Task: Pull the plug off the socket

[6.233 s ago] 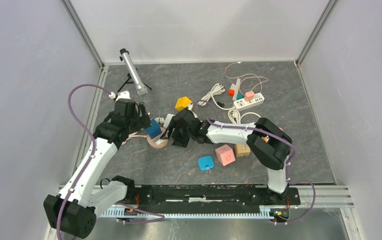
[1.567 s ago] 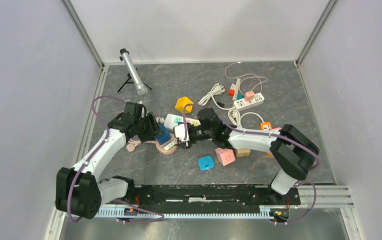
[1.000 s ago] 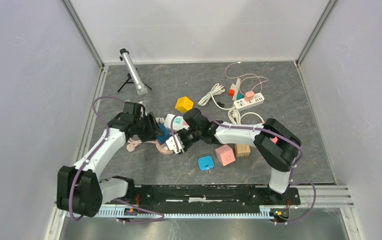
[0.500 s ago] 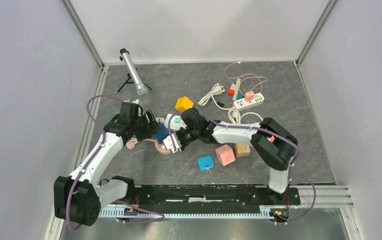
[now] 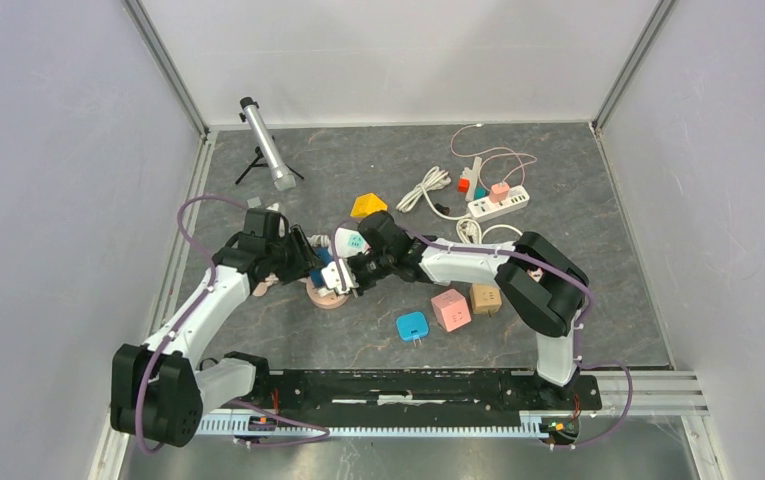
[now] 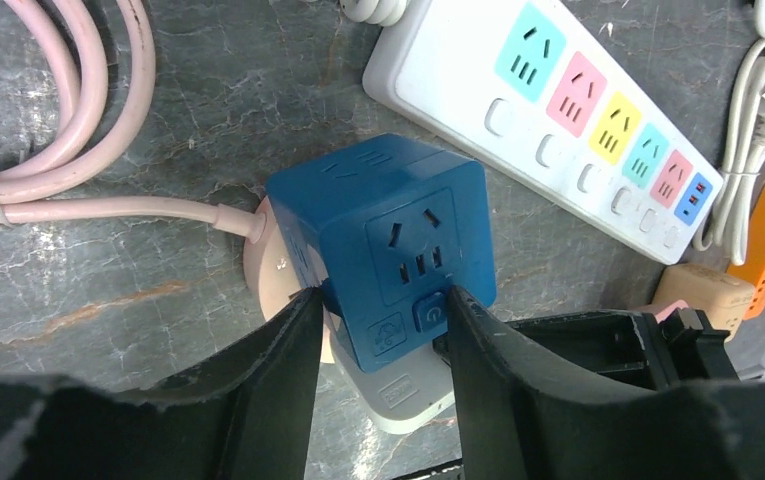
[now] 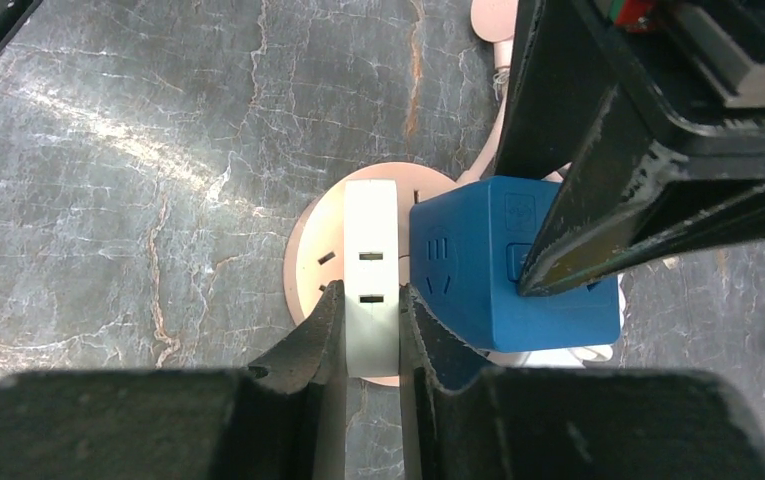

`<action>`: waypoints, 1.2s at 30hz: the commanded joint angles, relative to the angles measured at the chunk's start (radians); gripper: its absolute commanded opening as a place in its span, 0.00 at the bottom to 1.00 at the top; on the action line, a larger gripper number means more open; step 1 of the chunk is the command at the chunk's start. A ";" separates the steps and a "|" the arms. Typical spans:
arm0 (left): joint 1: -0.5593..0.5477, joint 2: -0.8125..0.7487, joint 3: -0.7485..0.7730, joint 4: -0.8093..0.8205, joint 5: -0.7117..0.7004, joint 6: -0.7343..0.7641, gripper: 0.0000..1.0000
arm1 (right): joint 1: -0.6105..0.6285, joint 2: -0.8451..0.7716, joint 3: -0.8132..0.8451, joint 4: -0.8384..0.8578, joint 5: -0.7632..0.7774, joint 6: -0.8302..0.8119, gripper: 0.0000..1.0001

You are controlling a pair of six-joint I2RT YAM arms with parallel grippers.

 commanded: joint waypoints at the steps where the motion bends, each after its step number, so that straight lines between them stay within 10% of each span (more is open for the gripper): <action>1: 0.003 -0.019 -0.077 -0.008 -0.029 -0.044 0.52 | -0.007 -0.017 0.058 0.080 -0.082 0.114 0.00; 4: 0.003 -0.040 -0.101 -0.014 -0.039 -0.053 0.50 | -0.029 -0.040 0.032 0.249 -0.143 0.264 0.00; 16: 0.003 -0.052 -0.126 -0.022 -0.048 -0.032 0.41 | 0.024 -0.004 0.083 0.052 0.010 0.091 0.00; 24: 0.003 -0.082 -0.145 0.005 -0.011 0.004 0.33 | -0.015 0.012 0.132 0.164 -0.125 0.359 0.00; 36: 0.002 -0.100 -0.157 0.017 -0.013 0.021 0.28 | 0.051 -0.029 0.102 0.030 0.090 0.126 0.00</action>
